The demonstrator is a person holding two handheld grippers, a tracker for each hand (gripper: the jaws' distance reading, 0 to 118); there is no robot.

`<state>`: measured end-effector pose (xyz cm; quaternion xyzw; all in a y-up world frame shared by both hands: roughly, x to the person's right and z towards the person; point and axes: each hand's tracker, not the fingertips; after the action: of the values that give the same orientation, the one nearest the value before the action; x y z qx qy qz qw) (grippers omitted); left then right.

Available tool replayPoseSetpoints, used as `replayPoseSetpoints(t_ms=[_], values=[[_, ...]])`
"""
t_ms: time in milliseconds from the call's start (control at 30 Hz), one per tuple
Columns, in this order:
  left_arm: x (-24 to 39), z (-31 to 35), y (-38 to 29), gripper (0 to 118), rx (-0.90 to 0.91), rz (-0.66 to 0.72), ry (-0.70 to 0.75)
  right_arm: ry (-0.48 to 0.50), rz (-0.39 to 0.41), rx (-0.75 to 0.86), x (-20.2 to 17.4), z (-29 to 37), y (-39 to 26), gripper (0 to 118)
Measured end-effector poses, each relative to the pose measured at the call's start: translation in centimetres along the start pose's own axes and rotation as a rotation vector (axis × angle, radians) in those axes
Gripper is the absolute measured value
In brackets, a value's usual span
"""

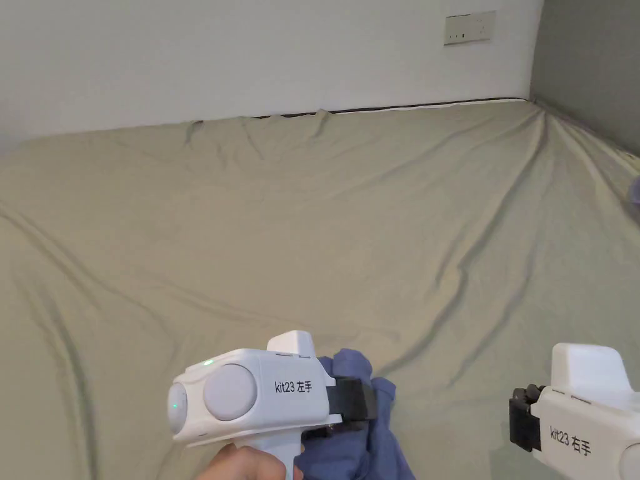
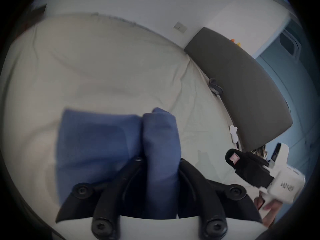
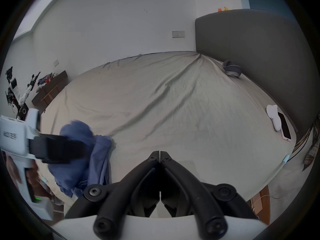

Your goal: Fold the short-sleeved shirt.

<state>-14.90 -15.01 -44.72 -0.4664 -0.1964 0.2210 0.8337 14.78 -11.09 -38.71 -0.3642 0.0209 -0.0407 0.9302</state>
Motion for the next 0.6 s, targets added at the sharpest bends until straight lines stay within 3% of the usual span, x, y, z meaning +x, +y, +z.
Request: replayPoseSetpoints(t_ms=[67,100,133,200,233,300,367,400,433,467,500,567,600], values=[[0.0,-0.9,-0.5,38,0.003,0.041,-0.045,-0.008,-0.006,-0.004,0.3,0.5,-0.2,0],[0.5,-0.7,-0.9,51,0.024,0.046,-0.080,-0.013,-0.012,-0.004,0.6,0.5,-0.2,0],[0.6,-0.5,-0.8,72,0.044,0.053,-0.138,-0.014,-0.016,-0.005,0.9,0.5,-0.3,0],[1.1,0.6,-0.1,99,0.031,0.119,-0.236,-0.003,-0.041,-0.013,1.1,0.5,-0.3,0],[1.6,1.4,0.1,106,0.039,0.148,-0.285,0.009,-0.054,-0.012,1.3,0.5,-0.3,0],[1.9,3.8,0.8,106,0.122,0.117,-0.351,0.028,-0.071,-0.012,1.3,0.6,-0.4,0],[2.3,6.8,1.0,105,0.236,0.053,-0.294,0.031,-0.061,-0.006,1.0,0.8,-0.4,0],[2.5,8.4,1.0,103,0.302,0.016,-0.211,0.030,-0.049,-0.002,0.8,0.8,-0.4,0],[2.7,9.5,0.7,83,0.365,-0.034,-0.118,0.028,-0.040,0.000,0.5,0.9,-0.5,0],[2.8,10.3,0.4,51,0.423,-0.112,-0.033,0.030,-0.036,0.003,0.3,0.9,-0.5,0],[3.3,10.7,0.0,5,0.427,-0.201,0.045,0.035,-0.035,0.004,0.3,0.8,-0.6,0],[3.8,9.6,-0.3,0,0.366,-0.255,0.211,0.057,-0.036,-0.004,0.0,0.7,-0.8,0],[3.6,8.8,-0.2,0,0.306,-0.280,0.206,0.062,-0.036,-0.008,-0.1,0.6,-0.9,0]])
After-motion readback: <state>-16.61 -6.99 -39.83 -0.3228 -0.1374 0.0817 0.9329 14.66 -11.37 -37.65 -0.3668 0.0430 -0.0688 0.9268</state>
